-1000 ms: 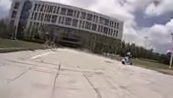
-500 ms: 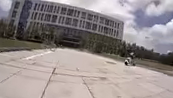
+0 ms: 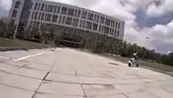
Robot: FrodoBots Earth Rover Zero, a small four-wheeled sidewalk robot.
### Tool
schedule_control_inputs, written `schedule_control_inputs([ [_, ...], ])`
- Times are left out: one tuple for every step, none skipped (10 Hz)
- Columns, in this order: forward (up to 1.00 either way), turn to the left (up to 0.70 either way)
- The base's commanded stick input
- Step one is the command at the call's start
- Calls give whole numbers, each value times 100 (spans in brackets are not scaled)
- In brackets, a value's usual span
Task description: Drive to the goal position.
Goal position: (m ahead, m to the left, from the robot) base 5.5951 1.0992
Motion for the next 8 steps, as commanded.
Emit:
schedule_control_inputs([
  [100, 0],
  [100, 0],
  [100, 0],
  [100, 0],
  [100, 0],
  [100, 0],
  [100, 0],
  [100, 0],
])
